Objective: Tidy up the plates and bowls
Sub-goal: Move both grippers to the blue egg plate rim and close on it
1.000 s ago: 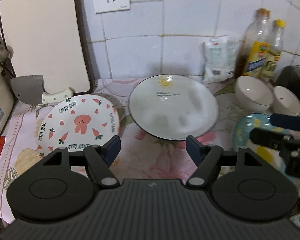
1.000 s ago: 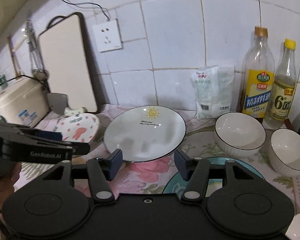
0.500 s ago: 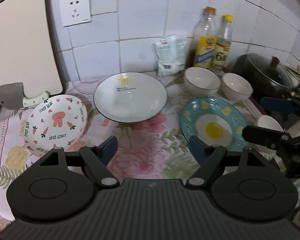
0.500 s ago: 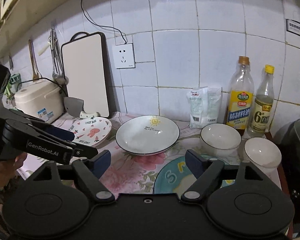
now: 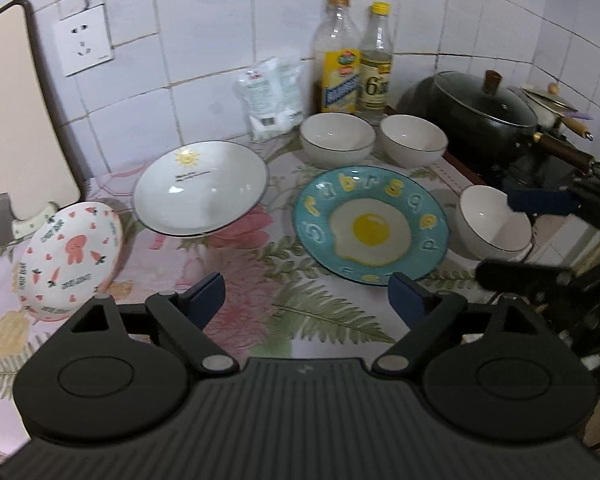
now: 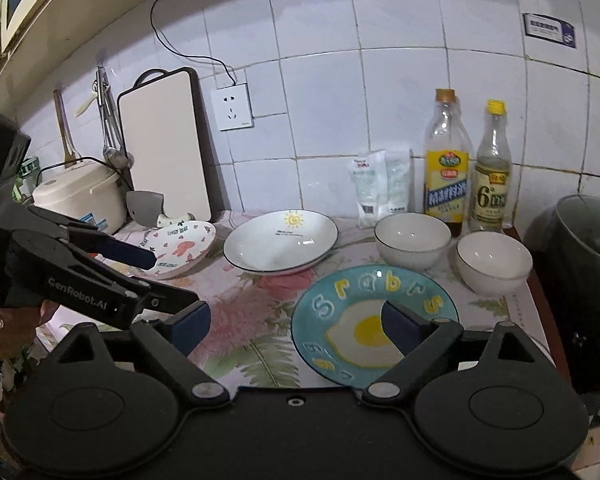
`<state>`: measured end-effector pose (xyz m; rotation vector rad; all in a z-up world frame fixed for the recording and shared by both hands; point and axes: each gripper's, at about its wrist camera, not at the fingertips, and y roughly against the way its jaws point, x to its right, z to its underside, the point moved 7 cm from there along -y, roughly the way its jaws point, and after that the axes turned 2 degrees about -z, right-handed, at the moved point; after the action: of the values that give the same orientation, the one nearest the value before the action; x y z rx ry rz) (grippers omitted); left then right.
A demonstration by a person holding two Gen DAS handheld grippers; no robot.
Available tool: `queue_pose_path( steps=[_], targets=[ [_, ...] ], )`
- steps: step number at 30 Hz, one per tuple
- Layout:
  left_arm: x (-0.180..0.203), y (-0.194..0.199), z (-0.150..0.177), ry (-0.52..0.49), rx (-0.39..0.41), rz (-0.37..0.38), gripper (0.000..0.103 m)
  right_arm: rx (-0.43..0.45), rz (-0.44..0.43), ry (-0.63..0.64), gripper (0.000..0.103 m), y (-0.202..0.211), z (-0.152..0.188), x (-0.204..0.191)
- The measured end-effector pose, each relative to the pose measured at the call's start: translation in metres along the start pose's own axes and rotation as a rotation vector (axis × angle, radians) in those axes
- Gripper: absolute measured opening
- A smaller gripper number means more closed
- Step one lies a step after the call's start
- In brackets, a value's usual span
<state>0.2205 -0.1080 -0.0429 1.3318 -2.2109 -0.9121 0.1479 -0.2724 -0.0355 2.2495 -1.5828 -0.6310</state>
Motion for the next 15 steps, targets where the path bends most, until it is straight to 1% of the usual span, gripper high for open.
queue_pose_path(
  steps=[1,3,6,10,13,15],
  targets=[
    [0.003,-0.002,0.001,0.0,0.004,0.006,0.094,0.003,0.005,-0.002,0.095,0.0,0.005,0.0],
    [0.004,-0.007,0.004,0.006,0.017,0.003,0.097,0.015,0.007,-0.016,0.095,-0.003,0.015,0.002],
    [0.001,-0.016,0.005,0.024,0.024,-0.01,0.097,0.034,0.027,-0.081,0.095,-0.01,0.031,0.008],
    [0.001,-0.032,0.008,0.056,0.037,0.005,0.098,0.067,0.038,-0.158,0.095,-0.021,0.052,0.013],
    [0.005,-0.049,0.01,0.034,0.039,0.015,0.098,0.096,0.063,-0.18,0.095,-0.032,0.069,0.014],
    [0.007,-0.06,0.011,0.034,0.042,0.023,0.098,0.087,0.101,-0.248,0.095,-0.043,0.083,0.024]
  ],
)
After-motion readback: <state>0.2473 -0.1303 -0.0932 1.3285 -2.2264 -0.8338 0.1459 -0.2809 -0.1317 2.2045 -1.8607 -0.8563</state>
